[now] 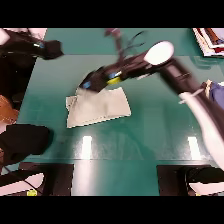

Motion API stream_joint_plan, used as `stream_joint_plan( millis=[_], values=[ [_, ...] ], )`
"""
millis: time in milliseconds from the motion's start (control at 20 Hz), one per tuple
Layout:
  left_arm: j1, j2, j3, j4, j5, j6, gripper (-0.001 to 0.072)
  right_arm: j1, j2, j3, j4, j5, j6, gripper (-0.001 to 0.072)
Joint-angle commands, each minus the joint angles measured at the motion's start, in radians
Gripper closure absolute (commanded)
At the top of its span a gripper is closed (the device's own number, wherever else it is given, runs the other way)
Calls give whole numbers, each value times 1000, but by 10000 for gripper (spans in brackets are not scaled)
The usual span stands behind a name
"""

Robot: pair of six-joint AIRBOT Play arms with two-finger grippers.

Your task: Fold the shirts.

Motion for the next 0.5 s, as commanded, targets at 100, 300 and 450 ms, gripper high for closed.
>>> stream_joint_plan(
  millis=[100, 300, 450],
  values=[
    [100, 109, -1, 31, -78, 6, 683, 80, -91, 0, -66, 1, -13, 285],
    [100, 108, -1, 29, -117, 6, 683, -92, -19, -70, -317, 99, 86, 285],
    [100, 108, -1, 28, -122, 6, 682, -286, 60, -267, -314, 102, 113, 283]
  ],
)
